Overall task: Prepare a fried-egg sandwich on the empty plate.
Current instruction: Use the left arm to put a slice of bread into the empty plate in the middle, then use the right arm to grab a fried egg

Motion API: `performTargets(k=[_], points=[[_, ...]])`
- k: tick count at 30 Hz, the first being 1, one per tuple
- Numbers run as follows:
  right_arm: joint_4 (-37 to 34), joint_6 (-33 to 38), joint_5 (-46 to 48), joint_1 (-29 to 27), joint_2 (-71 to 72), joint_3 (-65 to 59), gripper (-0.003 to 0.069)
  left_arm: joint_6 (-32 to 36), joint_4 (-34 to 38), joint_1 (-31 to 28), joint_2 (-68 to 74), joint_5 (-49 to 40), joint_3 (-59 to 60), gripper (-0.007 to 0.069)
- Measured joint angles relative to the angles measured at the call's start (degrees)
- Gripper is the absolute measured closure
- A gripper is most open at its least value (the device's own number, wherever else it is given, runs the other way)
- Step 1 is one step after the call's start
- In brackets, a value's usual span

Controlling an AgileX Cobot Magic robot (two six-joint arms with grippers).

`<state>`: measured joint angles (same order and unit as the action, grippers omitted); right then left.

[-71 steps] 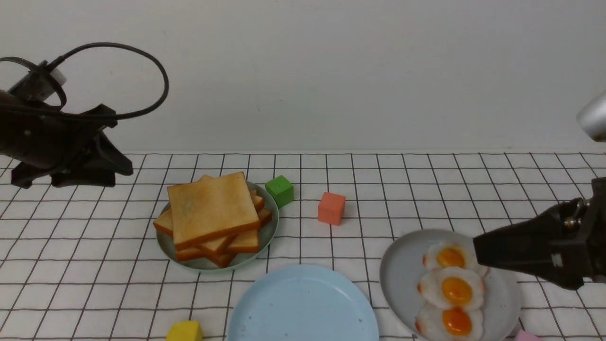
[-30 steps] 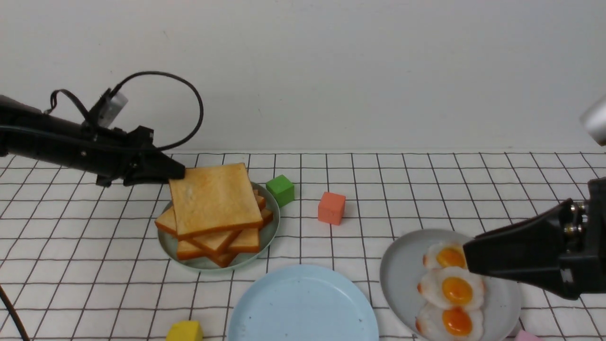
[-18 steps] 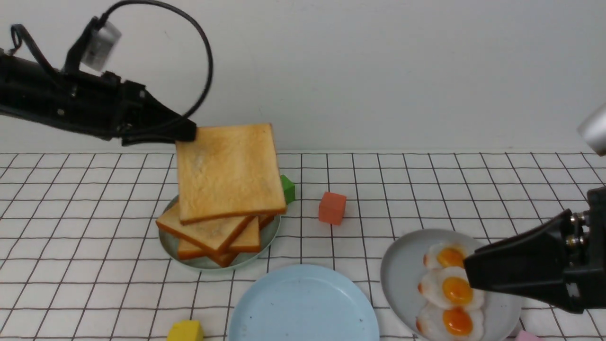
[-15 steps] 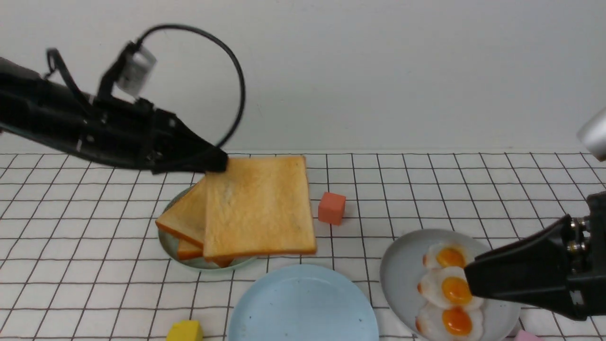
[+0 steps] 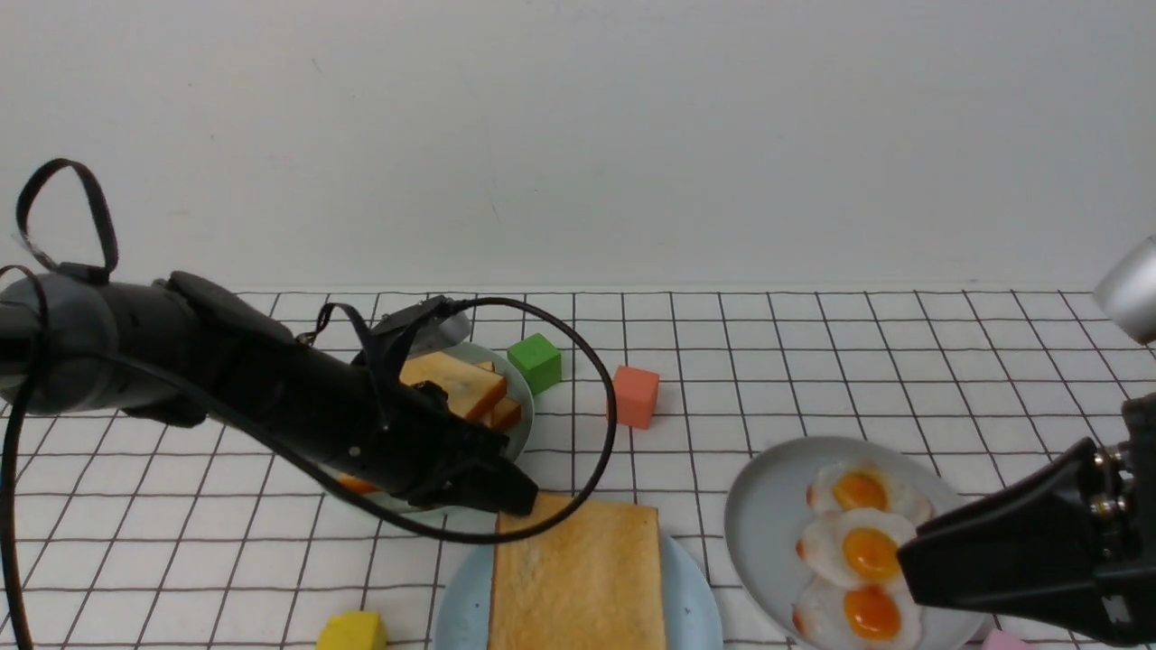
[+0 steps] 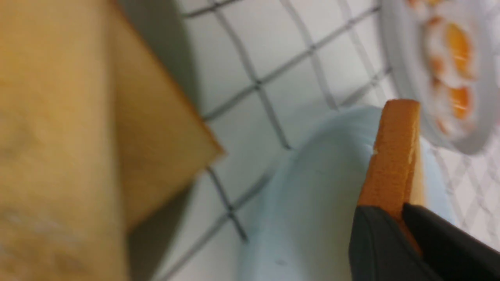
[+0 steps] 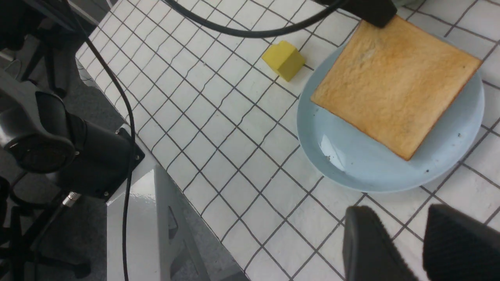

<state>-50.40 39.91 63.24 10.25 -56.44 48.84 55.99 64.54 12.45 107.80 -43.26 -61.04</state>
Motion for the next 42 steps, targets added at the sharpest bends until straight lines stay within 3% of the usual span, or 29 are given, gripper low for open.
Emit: performTargets(k=[7, 9, 10, 11, 14, 18, 22, 26, 28, 29, 30, 31, 33, 37, 42], points=[[3.9, -7.7, -3.0, 0.0, 0.0, 0.0, 0.0415, -3.1, -1.7, 1.3, 0.1, 1.5, 0.0, 0.0347], [8.6, -16.4, -5.9, 0.0, -0.1, 0.1, 0.0412, -8.3, -7.0, 1.3, -0.7, 1.7, 0.0, 0.0195], [9.0, -17.2, -6.1, 0.0, -0.1, 0.1, 0.0411, -8.3, -7.4, 1.3, -0.7, 1.7, 0.0, 0.0195], [12.9, -22.8, -7.2, 0.0, -0.1, 0.1, 0.0409, -11.4, -10.8, 1.3, -2.2, 1.7, 0.0, 0.0099], [18.5, -31.4, -9.4, 0.0, -0.4, 0.1, 0.0405, -15.8, -17.1, 1.3, -5.7, 1.4, -0.2, -0.0010], [25.2, -37.7, -11.3, 0.0, -2.7, 0.2, 0.0377, -22.7, -26.0, 1.3, -11.3, -1.1, -3.1, -0.0034], [29.7, -42.1, -13.9, 0.0, -7.7, 0.2, 0.0305, -28.4, -31.3, 1.5, -18.9, -8.4, -8.5, 0.0034], [29.5, -42.3, -19.2, -1.5, -15.9, 0.2, 0.0252, -29.1, -29.4, 4.3, -28.0, -14.7, -9.7, 0.0231], [26.9, -39.9, -20.6, -3.7, -19.4, 0.2, 0.0245, -29.2, -29.1, 7.4, -31.5, -15.0, -8.5, 0.0374], [26.6, -39.2, -20.7, -4.2, -20.1, 0.2, 0.0245, -29.2, -29.1, 7.7, -31.9, -15.0, -8.3, 0.0389], [23.1, -34.8, -21.4, -6.5, -22.6, 0.2, 0.0243, -29.6, -29.3, 11.2, -34.9, -14.3, -6.1, 0.0519], [20.9, -31.7, -21.7, -8.0, -24.0, 0.2, 0.0242, -30.1, -29.4, 13.3, -36.3, -13.4, -4.6, 0.0582], [17.0, -26.3, -22.1, -10.7, -26.3, 0.2, 0.0242, -30.6, -29.5, 16.6, -38.1, -10.9, -2.1, 0.0638], [8.9, -16.5, -23.4, -14.3, -30.9, 0.3, 0.0242, -31.4, -29.5, 22.4, -39.7, -3.0, 2.7, 0.0638], [2.0, -9.2, -24.1, -14.8, -36.7, 0.4, 0.0242, -31.5, -29.5, 24.2, -39.0, 1.3, 4.4, 0.0638]])
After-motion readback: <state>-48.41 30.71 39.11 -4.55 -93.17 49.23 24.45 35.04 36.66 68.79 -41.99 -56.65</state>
